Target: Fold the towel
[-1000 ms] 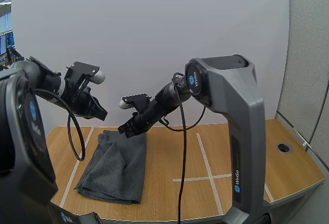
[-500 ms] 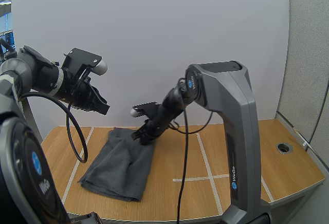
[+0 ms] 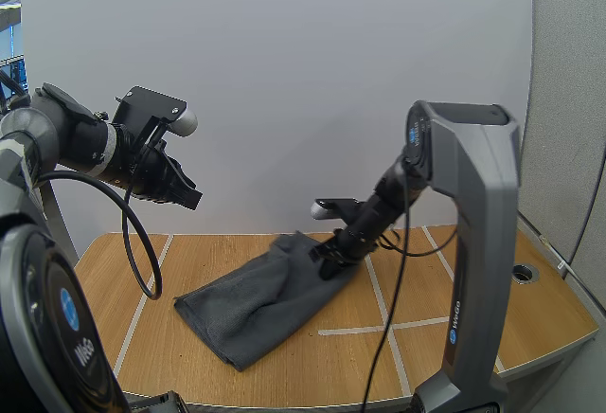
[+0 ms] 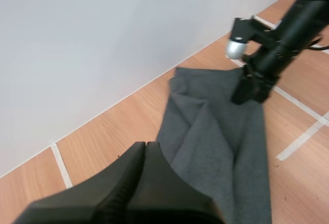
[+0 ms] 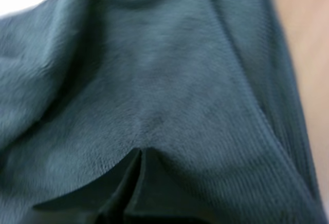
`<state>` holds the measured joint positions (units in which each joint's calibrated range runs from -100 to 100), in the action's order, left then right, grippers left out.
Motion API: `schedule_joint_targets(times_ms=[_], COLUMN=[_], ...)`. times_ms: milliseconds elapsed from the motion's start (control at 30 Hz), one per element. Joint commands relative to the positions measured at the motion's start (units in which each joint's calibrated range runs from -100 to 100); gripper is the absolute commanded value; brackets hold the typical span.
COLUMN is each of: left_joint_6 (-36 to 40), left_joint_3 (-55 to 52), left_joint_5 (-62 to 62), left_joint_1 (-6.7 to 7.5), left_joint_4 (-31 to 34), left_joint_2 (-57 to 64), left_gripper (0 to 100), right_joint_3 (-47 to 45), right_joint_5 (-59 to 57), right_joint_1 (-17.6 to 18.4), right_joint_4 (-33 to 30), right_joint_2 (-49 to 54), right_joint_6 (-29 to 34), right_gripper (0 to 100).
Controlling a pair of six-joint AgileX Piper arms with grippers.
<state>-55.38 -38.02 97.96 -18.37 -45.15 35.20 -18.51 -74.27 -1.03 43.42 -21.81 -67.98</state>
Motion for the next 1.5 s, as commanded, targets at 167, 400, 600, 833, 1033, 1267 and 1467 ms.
schedule_joint_targets(times_ms=[167,400,600,833,1033,1267,1467], left_joint_6=[-3.98,-3.66,-3.23,-2.13,-1.75,-1.85,-3.39], left_joint_3=[0.34,0.34,0.34,0.34,0.34,0.34,0.34], left_joint_5=[2.04,2.04,2.04,2.04,2.04,2.04,2.04], left_joint_1=[-0.07,-0.07,-0.07,-0.07,-0.07,-0.07,-0.07], left_joint_4=[-1.08,0.57,-0.10,-1.38,-2.39,-3.09,-3.09], left_joint_2=[-2.71,-7.24,-6.96,-6.96,-6.96,-6.96,-6.96], left_gripper=[0,0,0,0,0,0,0], right_joint_3=[-24.06,-31.72,-25.28,-16.03,-14.46,-17.44,-24.51], right_joint_5=[-0.96,2.75,11.06,15.59,20.18,20.64,19.55], right_joint_1=[-4.12,-4.12,-3.12,-1.83,-1.83,-2.30,-4.84], right_joint_4=[-3.35,4.87,7.90,8.26,7.47,1.12,-3.41], right_joint_2=[22.72,31.65,29.43,16.81,10.38,9.61,11.15], right_joint_6=[-7.47,-12.37,-13.47,-11.79,-11.69,-10.11,-9.41], right_gripper=[0,0,0,0,0,0,0])
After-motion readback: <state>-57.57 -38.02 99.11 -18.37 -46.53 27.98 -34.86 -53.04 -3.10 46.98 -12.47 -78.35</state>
